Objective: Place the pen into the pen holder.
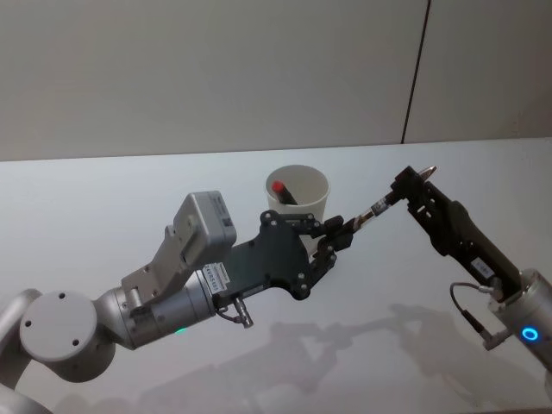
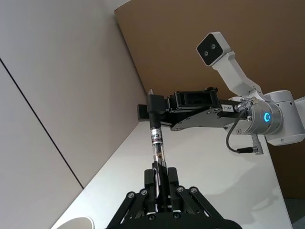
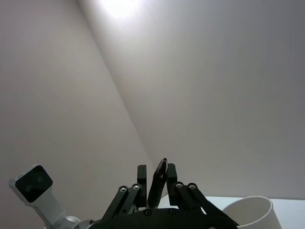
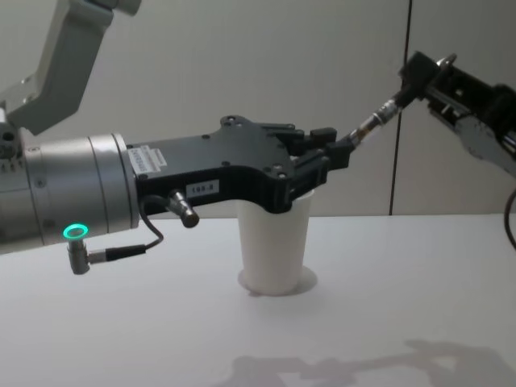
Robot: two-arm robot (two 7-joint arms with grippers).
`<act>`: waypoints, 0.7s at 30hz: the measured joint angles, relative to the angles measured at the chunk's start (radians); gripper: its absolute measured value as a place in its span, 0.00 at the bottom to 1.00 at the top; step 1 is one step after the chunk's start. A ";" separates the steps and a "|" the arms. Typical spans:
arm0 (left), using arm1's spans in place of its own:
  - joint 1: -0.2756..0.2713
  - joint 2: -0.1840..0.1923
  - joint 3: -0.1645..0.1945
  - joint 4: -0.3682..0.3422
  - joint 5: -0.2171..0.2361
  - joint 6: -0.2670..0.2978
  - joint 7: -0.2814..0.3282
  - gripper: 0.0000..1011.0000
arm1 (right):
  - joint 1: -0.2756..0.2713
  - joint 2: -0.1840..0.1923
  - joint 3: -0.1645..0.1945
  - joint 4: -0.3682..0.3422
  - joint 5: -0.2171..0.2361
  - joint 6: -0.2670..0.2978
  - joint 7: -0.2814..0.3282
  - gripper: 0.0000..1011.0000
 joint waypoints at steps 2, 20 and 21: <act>0.000 0.000 0.000 0.000 0.000 0.000 0.000 0.17 | 0.000 0.000 0.000 -0.001 0.006 -0.003 0.002 0.22; 0.000 0.001 0.000 0.000 0.000 0.000 0.000 0.26 | 0.003 0.001 -0.002 -0.013 0.023 -0.022 -0.006 0.13; 0.000 0.000 0.000 0.000 0.000 0.000 0.000 0.28 | 0.003 0.001 -0.002 -0.014 0.023 -0.022 -0.006 0.13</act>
